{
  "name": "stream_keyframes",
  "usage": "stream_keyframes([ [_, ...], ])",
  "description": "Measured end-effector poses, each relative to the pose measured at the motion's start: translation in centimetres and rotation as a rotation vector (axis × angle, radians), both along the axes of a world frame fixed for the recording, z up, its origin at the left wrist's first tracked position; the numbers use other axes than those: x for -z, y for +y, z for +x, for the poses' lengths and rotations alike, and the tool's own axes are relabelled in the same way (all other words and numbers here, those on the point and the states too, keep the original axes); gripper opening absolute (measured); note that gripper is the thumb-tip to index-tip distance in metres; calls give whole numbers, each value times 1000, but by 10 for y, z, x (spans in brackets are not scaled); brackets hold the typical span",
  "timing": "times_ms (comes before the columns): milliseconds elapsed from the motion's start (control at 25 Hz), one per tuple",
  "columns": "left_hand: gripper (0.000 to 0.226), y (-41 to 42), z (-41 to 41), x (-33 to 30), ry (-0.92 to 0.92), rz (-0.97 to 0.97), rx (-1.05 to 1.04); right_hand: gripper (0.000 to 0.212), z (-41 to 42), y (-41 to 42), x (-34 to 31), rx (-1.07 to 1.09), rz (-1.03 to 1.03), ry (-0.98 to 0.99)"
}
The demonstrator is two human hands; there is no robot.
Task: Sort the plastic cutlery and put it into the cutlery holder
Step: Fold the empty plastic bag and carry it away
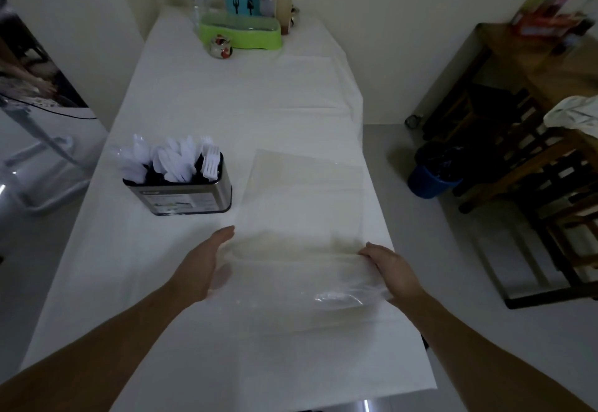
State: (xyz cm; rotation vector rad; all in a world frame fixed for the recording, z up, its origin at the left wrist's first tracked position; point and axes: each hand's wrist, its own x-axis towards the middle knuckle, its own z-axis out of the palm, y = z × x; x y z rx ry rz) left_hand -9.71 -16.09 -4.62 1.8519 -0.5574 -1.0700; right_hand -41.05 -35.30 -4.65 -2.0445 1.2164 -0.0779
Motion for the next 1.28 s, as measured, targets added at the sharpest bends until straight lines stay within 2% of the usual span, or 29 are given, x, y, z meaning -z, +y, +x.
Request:
stream_keyframes([
  [40, 22, -1, 1, 2, 88, 0, -2, 16, 0, 9, -6, 73, 11, -2],
  [120, 32, -2, 6, 9, 62, -11, 79, 7, -8, 16, -8, 170, 33, -46],
  [160, 37, 0, 6, 7, 46, -30, 151, 18, -12, 18, -6, 167, 69, -90],
  [240, 40, -1, 5, 8, 188, 12, 167, 28, -16, 23, 0, 202, 91, -158],
  [280, 38, -1, 5, 15, 120, 46, 177, 23, -15, 25, 3, 272, 87, -225],
  [360, 24, -11, 2, 19, -292, 105, 212, 4, -7, 25, 2, 408, 16, -260],
  [400, 19, -15, -1, 19, -425, 107, 225, 11, -2, 26, 0, 449, -14, -227],
  [440, 21, -21, -4, 19, -481, 78, 220, 20, 0, 25, -1, 491, -17, -208],
  [600, 26, -46, -11, 14, -482, 31, 167, 30, 7, 18, 6, 668, 35, -192],
  [720, 29, -60, -16, 18, -477, 49, 144, 34, 11, 11, 15, 724, 23, -162],
  [800, 25, -70, -19, 18, -412, 43, 115, 36, 15, 7, 18, 738, 10, -160],
  [920, 20, -79, -19, 20, -340, 42, 66, 33, 22, 3, 17, 767, -52, -202],
  [1040, 20, -85, -20, 21, -351, 51, 23, 27, 28, -4, 16, 786, -98, -266],
  [1280, 19, -98, -19, 36, -515, 255, -4, 26, 30, -26, 34, 758, -5, 8],
])
